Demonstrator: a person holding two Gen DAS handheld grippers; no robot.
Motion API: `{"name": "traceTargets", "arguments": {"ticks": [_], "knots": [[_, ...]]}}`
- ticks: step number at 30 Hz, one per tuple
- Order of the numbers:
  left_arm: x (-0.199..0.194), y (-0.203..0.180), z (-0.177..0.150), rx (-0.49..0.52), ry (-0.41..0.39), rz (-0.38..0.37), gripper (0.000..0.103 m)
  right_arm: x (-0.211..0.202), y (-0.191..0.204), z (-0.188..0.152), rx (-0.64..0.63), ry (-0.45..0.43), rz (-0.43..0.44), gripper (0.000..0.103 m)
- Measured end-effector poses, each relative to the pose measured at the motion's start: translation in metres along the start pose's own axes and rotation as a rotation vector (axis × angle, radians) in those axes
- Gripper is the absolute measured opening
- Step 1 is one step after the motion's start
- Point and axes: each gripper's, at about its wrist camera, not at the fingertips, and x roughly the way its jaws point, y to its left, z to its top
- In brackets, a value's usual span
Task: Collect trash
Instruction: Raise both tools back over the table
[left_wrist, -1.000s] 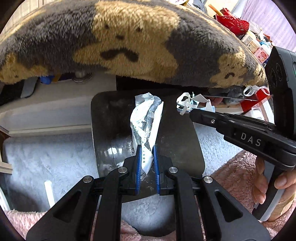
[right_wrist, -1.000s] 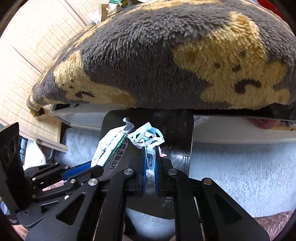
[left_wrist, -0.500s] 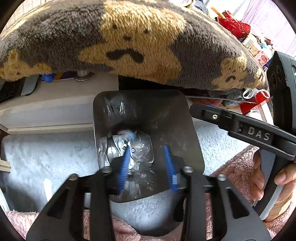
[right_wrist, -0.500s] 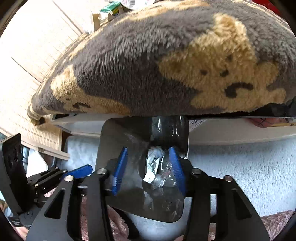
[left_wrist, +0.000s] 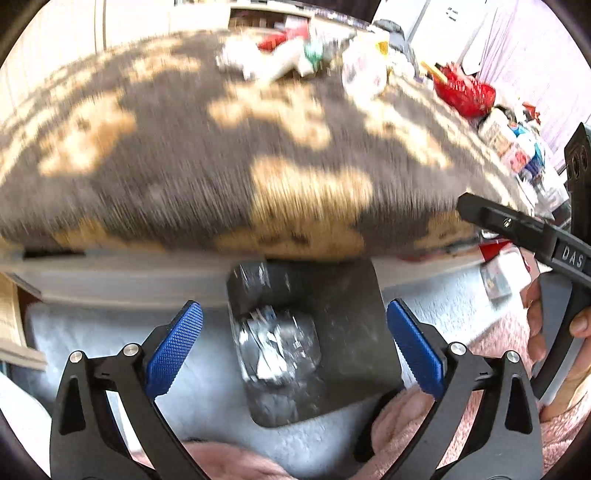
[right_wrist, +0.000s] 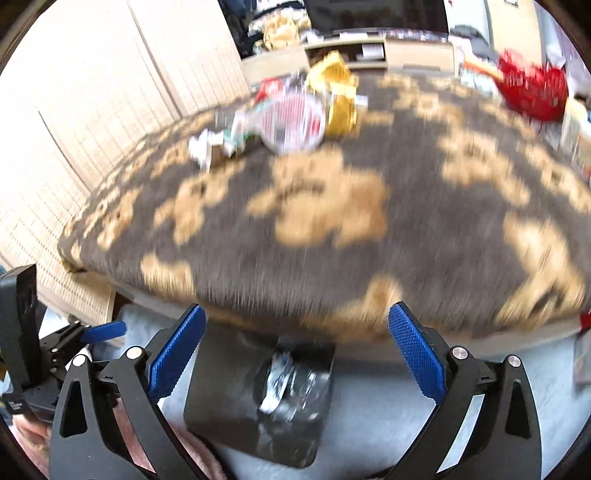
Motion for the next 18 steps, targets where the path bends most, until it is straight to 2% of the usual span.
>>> {"name": "traceTargets", "arguments": {"ticks": [5, 14, 16, 18], "knots": [[-0.014, 0.006, 0.039, 0.027, -0.075, 0.037, 0.095, -0.008, -0.006, 0.038, 0.006, -0.051, 0.021, 0.100], [-0.016, 0.022, 0.110, 0.057, -0.181, 0.104, 0.095, 0.005, -0.006, 0.095, -0.034, -0.122, -0.007, 0.099], [-0.011, 0.030, 0.126, 0.040, -0.192, 0.106, 0.094, 0.013, -0.003, 0.105, -0.055, -0.129, -0.013, 0.097], [-0.007, 0.036, 0.138, 0.028, -0.196, 0.108, 0.094, 0.020, 0.001, 0.113, -0.077, -0.134, -0.011, 0.089]]}}
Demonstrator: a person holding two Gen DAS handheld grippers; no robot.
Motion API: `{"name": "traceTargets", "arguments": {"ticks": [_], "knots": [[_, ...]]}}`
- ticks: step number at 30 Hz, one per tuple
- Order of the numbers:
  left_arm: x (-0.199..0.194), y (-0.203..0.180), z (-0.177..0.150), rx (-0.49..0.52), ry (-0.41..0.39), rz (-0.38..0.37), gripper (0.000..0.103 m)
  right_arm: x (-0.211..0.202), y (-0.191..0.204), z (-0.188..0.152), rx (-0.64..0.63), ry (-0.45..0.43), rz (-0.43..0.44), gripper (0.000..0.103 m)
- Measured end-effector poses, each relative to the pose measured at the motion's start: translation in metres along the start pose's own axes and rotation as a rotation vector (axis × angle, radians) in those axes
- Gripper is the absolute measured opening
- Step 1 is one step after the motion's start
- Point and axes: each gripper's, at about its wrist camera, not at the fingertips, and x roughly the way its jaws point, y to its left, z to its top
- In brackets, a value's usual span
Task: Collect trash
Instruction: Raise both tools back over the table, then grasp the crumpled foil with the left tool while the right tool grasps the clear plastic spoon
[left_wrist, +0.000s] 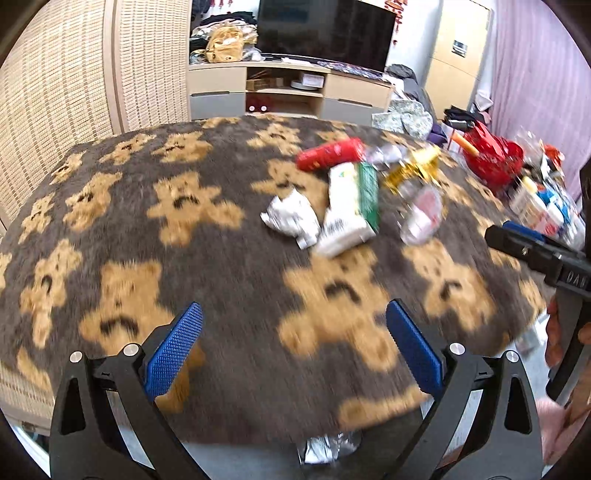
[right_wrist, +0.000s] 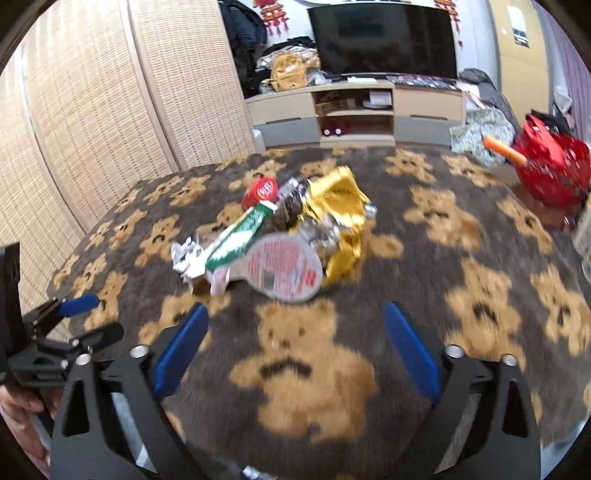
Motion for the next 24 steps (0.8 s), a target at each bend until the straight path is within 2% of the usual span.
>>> {"name": "traceTargets", "arguments": {"ticks": [5, 7, 13, 19, 24], "knots": [[0.017, 0.006, 0.026, 0.017, -0.012, 0.034, 0.083, 0.028, 0.004, 0.016, -0.059, 0.002, 0.004, 0.076], [0.026, 0.009, 0.034, 0.017, -0.006, 0.041, 0.080, 0.038, 0.001, 0.017, -0.057, 0.018, 0.004, 0.067], [0.049, 0.017, 0.049, 0.010, 0.016, 0.052, 0.079, 0.053, 0.001, 0.019, -0.077, 0.036, 0.039, 0.066], [0.069, 0.019, 0.054, 0.009, 0.044, 0.048, 0.078, 0.066, 0.001, 0.023, -0.087, 0.040, 0.032, 0.066], [0.081, 0.022, 0.056, 0.004, 0.063, 0.038, 0.074, 0.067, 0.001, 0.025, -0.068, 0.041, 0.092, 0.066]]}}
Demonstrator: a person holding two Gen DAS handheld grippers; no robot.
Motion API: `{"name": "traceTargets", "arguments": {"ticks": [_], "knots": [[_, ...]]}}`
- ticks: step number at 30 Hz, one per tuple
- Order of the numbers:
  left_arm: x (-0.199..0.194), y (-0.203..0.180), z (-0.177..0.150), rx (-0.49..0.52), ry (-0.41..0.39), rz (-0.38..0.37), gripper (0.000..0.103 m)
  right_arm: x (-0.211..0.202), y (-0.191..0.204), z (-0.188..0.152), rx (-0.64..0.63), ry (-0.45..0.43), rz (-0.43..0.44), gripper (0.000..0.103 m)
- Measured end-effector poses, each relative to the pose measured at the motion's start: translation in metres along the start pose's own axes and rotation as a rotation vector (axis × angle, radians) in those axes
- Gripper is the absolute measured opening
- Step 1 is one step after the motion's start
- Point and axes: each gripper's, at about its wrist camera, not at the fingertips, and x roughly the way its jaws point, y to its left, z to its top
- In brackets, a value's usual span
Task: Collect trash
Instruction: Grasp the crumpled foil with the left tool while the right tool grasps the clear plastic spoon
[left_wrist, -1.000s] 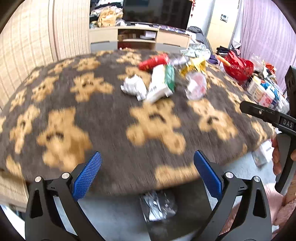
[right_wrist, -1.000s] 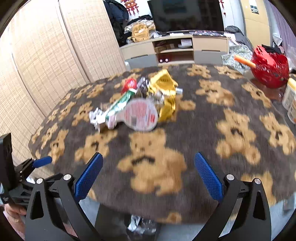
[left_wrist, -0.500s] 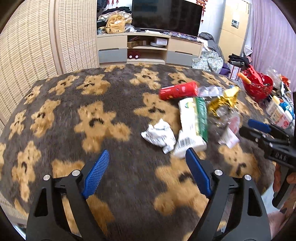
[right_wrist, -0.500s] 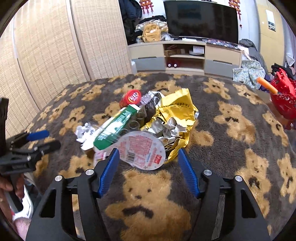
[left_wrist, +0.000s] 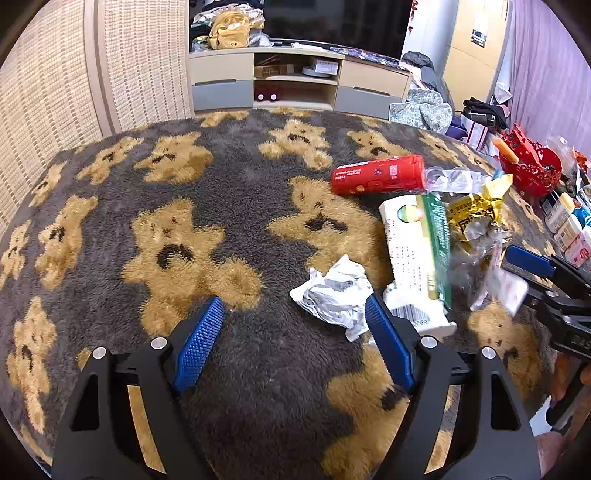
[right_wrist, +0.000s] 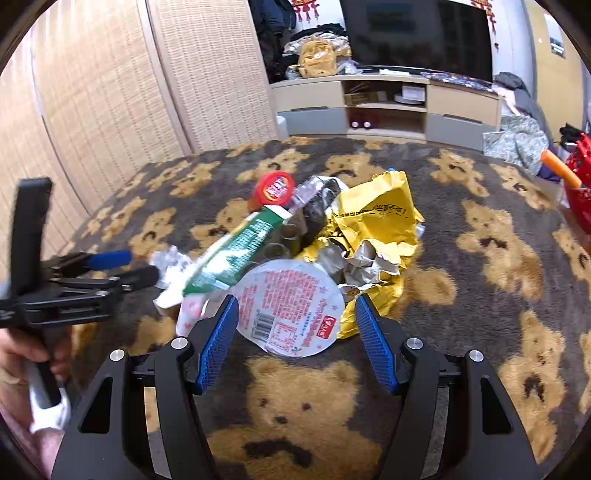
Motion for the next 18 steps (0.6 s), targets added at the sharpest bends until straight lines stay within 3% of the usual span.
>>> {"name": "traceTargets", "arguments": {"ticks": [6, 18], "knots": [[0.004, 0.006, 0.002, -0.016, 0.004, 0.001, 0.074, -0.001, 0.010, 0.011, -0.052, -0.030, -0.011, 0.067], [0.009, 0.005, 0.007, -0.005, 0.006, -0.023, 0.073, 0.016, 0.015, 0.001, -0.051, 0.073, 0.043, 0.066]]}}
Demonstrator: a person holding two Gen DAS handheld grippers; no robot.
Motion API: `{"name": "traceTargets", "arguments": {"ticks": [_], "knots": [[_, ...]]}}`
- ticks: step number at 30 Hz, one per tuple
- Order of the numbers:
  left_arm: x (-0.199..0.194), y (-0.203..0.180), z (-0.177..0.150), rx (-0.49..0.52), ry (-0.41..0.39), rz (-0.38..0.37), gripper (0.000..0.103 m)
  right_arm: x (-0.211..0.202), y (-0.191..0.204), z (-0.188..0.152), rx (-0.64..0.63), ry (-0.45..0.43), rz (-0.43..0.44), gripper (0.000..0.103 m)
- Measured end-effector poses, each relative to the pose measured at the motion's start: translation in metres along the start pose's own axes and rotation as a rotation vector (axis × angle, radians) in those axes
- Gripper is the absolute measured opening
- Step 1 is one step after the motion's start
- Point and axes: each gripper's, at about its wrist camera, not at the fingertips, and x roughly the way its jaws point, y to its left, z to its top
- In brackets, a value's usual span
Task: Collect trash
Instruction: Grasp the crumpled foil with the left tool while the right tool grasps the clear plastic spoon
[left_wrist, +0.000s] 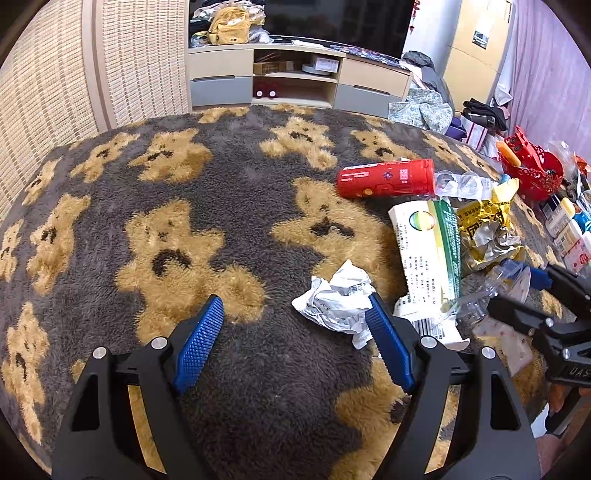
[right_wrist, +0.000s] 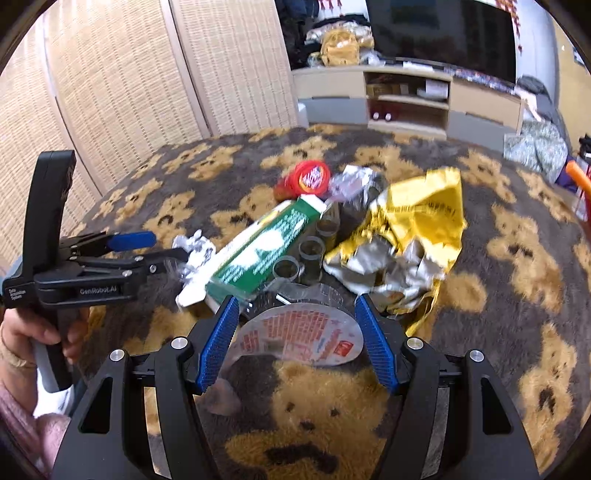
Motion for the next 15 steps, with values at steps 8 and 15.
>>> {"name": "traceTargets", "arguments": {"ticks": [8, 15], "knots": [[0.009, -0.013, 0.004, 0.032, 0.008, -0.054, 0.063, -0.007, -0.010, -0.016, 0.035, 0.033, 0.010, 0.030], [0.016, -0.026, 0.004, 0.063, 0.012, -0.095, 0.038, -0.013, -0.010, -0.023, 0.035, 0.029, -0.006, 0.015]]}}
